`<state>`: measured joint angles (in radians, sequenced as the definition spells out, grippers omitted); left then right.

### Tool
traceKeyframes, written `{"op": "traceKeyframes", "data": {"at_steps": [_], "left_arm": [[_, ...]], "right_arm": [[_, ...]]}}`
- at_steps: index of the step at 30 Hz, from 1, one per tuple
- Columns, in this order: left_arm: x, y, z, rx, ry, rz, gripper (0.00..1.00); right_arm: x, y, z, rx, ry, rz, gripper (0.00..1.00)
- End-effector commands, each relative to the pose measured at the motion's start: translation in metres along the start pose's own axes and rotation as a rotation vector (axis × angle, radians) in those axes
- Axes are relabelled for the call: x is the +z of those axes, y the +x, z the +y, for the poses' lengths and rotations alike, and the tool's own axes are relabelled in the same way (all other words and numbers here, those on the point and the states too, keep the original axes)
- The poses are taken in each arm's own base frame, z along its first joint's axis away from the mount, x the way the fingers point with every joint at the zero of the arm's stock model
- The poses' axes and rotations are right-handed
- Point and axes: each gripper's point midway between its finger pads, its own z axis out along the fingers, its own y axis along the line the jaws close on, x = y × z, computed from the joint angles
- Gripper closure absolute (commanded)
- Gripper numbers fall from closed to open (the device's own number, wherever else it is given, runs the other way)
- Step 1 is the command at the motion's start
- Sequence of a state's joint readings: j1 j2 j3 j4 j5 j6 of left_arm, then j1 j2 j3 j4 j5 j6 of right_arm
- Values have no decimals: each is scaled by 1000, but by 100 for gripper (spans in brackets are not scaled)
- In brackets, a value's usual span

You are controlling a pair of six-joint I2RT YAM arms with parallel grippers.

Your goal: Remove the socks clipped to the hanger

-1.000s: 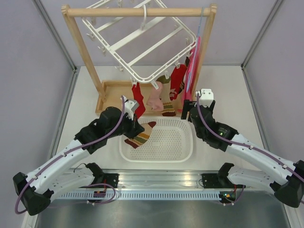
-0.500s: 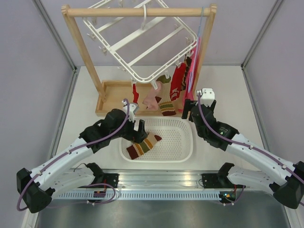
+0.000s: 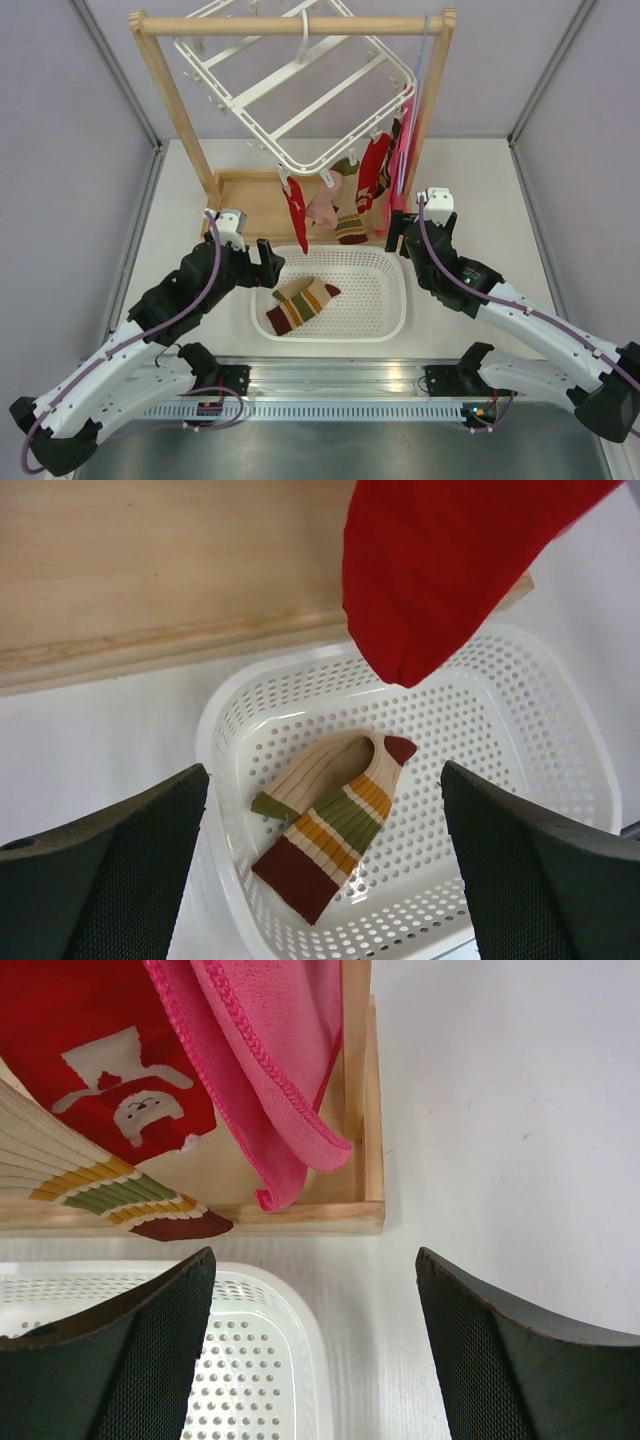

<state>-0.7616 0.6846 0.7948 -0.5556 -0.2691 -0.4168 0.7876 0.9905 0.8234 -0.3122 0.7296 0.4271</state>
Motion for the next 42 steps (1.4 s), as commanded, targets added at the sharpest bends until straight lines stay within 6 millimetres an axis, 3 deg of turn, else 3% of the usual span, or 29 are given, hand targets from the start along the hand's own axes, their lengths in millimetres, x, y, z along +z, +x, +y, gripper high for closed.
{"op": "traceKeyframes", "data": {"at_steps": [1,5,6,8,9,10,16,27,36,42], "left_arm": [[-6,-21,9,-91,-48,-127,0],[-5,-29,-3,-152,39,-212,0],[-5,-39,-11,-187,77,-260,0],[-2,-34,-18,-223,131,-276,0],[-3,-44,-25,-251,174,-324,0],[3,-35,-26,-262,182,-314,0],[16,-42,-35,-311,235,-387,0],[60,-37,-35,-231,157,-361,0],[59,-39,-40,-241,199,-404,0],[77,-35,-42,-206,167,-370,0]], "right_arm": [[0,2,-2,12,-4,5,15],[3,5,-3,15,-3,11,15],[4,5,-3,14,-1,12,15],[5,6,-3,23,-3,13,15],[6,7,-3,23,-8,16,15],[6,7,-3,28,-12,15,15],[8,9,-3,39,-21,20,15],[10,10,-3,45,-30,26,15],[15,15,-7,41,-27,36,15],[19,18,-2,46,-48,46,15]]}}
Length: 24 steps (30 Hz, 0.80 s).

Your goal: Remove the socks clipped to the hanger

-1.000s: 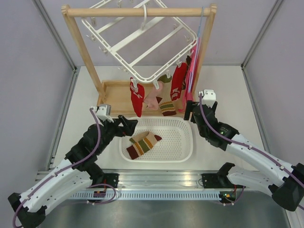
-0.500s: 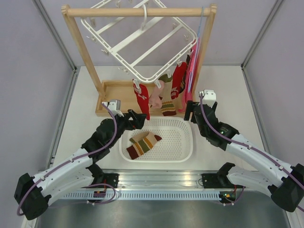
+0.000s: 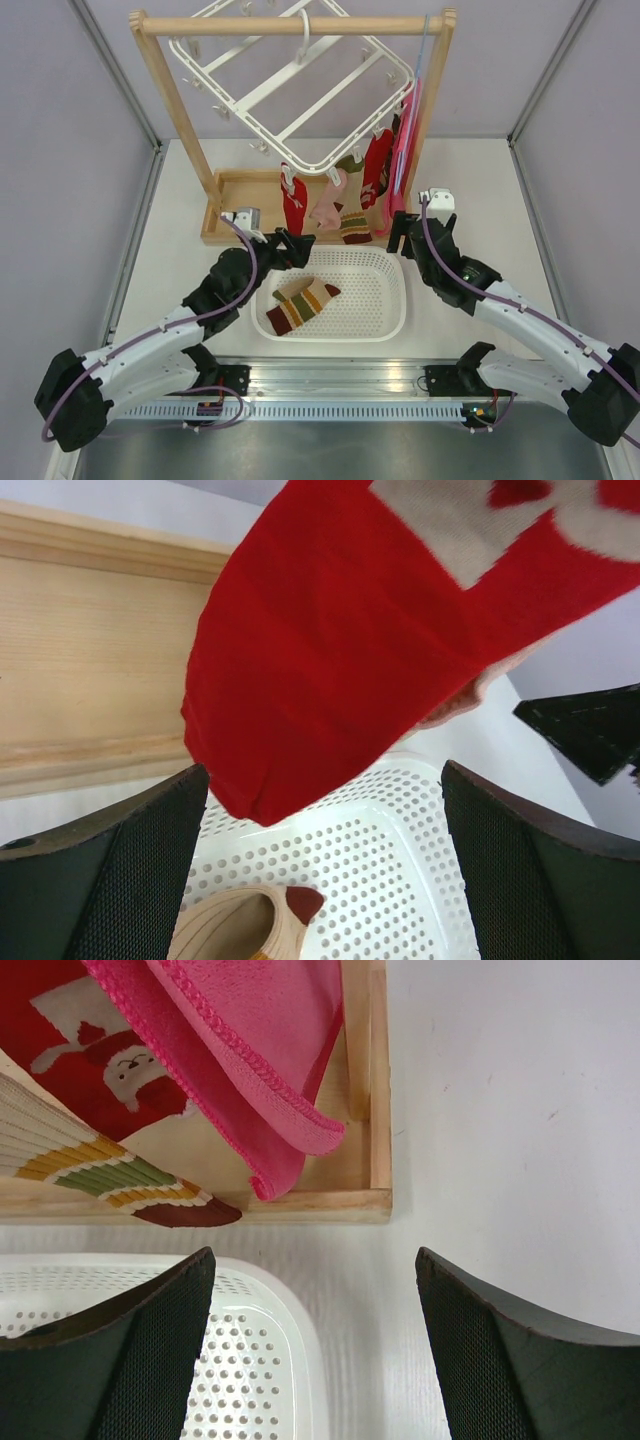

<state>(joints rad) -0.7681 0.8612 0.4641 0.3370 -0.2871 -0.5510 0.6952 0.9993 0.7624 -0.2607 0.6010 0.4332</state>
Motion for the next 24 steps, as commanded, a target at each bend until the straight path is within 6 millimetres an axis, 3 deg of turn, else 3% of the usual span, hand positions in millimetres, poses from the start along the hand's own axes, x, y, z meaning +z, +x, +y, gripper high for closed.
{"op": "traceKeyframes", "data": {"at_steps": [1,6,14,17,20,23,24], "left_arm": [[12,-9,-5,42,0,-35,0],[23,-7,4,79,-55,-36,0],[35,-12,-4,105,-27,-66,1],[38,-11,-3,119,-31,-66,6],[39,-10,2,130,-52,-72,18],[40,-11,4,141,-64,-76,37],[41,-10,4,143,-65,-74,51]], "right_arm": [[3,-3,5,17,-24,-11,15],[1,-6,6,23,-35,-20,15],[2,-4,6,19,-40,-16,15],[2,-3,7,15,-44,-13,15],[2,-4,7,18,-46,-16,15],[2,-5,7,19,-50,-18,15],[1,-5,7,22,-52,-19,15]]}}
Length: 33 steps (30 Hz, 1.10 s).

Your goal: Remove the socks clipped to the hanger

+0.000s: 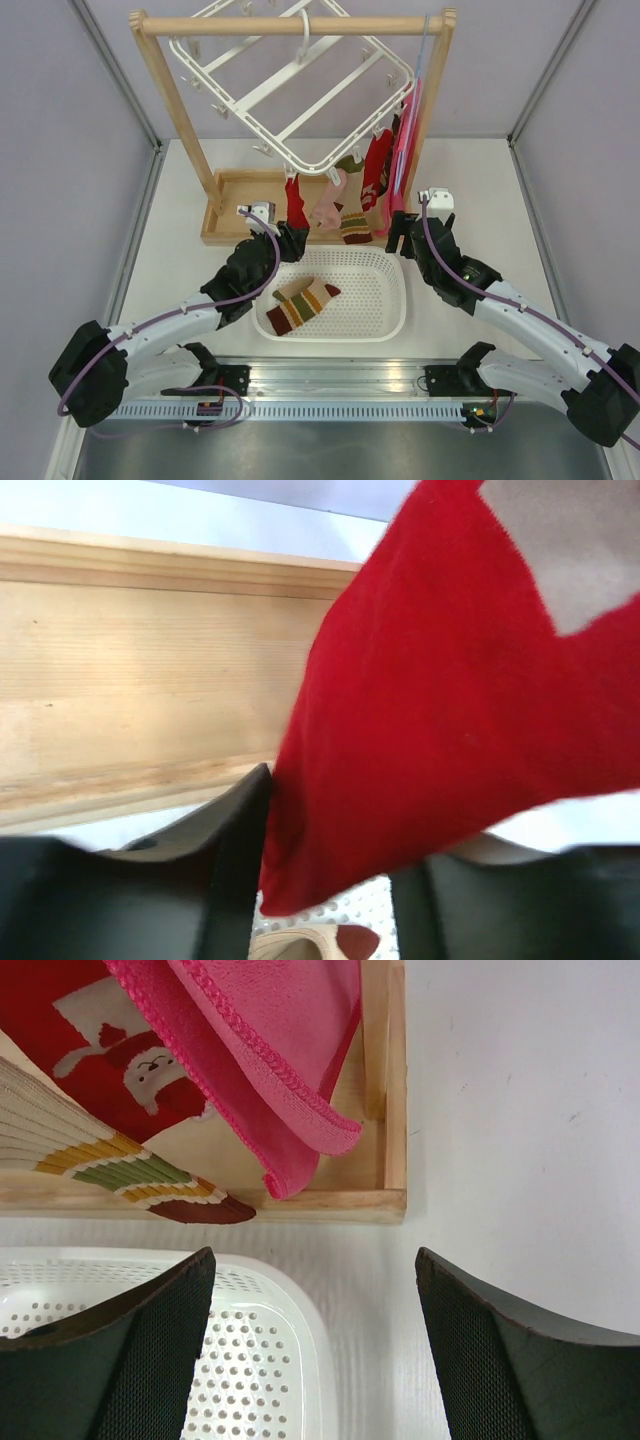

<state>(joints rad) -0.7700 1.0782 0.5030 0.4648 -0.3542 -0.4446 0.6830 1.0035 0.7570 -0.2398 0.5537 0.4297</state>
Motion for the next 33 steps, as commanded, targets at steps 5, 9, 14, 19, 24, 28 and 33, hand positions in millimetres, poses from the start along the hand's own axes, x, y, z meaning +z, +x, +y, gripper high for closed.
{"op": "traceKeyframes", "data": {"at_steps": [5,9,14,19,24,28,33], "left_arm": [[4,-30,-11,25,22,-83,96],[0,-30,-12,35,32,-73,98],[-11,-33,-11,65,31,-62,98],[-16,-25,-9,168,-27,-29,98],[-19,-17,-9,192,-63,-9,98],[-24,-20,-2,172,-106,-23,98],[-28,-22,-4,161,-116,-27,98]], "right_arm": [[-1,-7,2,9,-21,-28,15],[-1,-7,4,2,-31,-24,16],[-1,-12,19,13,-93,-13,18],[-10,-23,58,34,-187,-34,22],[-42,-56,112,17,-217,-118,22],[-66,-86,141,44,-249,-183,23],[-94,-119,186,39,-300,-255,23]]}}
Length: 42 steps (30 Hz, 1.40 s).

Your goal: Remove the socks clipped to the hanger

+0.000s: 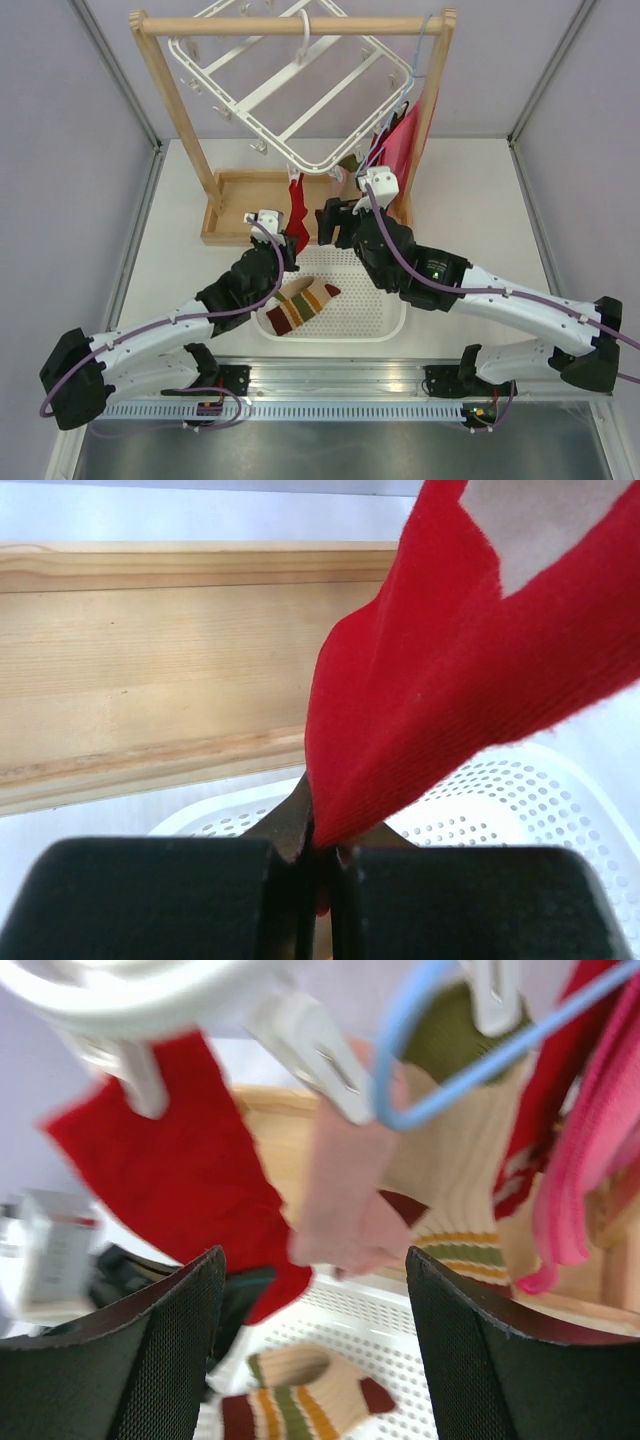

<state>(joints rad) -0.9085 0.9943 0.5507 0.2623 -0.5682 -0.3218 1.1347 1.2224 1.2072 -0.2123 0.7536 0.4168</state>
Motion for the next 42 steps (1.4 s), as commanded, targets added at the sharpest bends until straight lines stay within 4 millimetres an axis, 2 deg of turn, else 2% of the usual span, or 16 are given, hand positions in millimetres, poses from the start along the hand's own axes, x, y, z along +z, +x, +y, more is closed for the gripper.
{"op": "traceKeyframes", "data": {"at_steps": [1,3,6,10,12,15,19,24,25,27,31,36,42], "left_arm": [[-4,-20,1,-15,-29,-45,98],[-5,-21,0,-24,-27,-45,98],[-7,-23,-1,-31,-24,-45,98],[-10,-25,-1,-34,-22,-45,98],[-10,-27,-1,-31,-24,-45,98],[-12,-29,-1,-30,-17,-47,98],[-12,-29,-2,-28,-11,-44,98],[-14,-28,-4,-47,4,-39,98],[-15,-30,-4,-55,6,-45,98],[-16,-29,-4,-61,9,-44,98],[-17,-26,-4,-59,12,-38,98],[-20,-27,-5,-63,24,-39,98],[-20,-28,-6,-66,29,-40,98]], "right_arm": [[-3,-34,21,9,27,-93,23],[-5,-46,42,25,0,-124,23],[-6,-61,61,39,-21,-159,23],[-10,-71,80,46,-41,-175,23],[-18,-72,85,38,-36,-182,23],[-29,-74,88,42,-39,-188,23],[-29,-79,89,48,-37,-203,23],[-20,-84,98,24,6,-219,21],[-15,-80,98,1,31,-217,21],[-13,-86,99,1,54,-228,21],[-4,-82,103,-6,89,-230,20],[4,-76,95,2,138,-225,20],[22,-70,83,17,183,-224,20]]}}
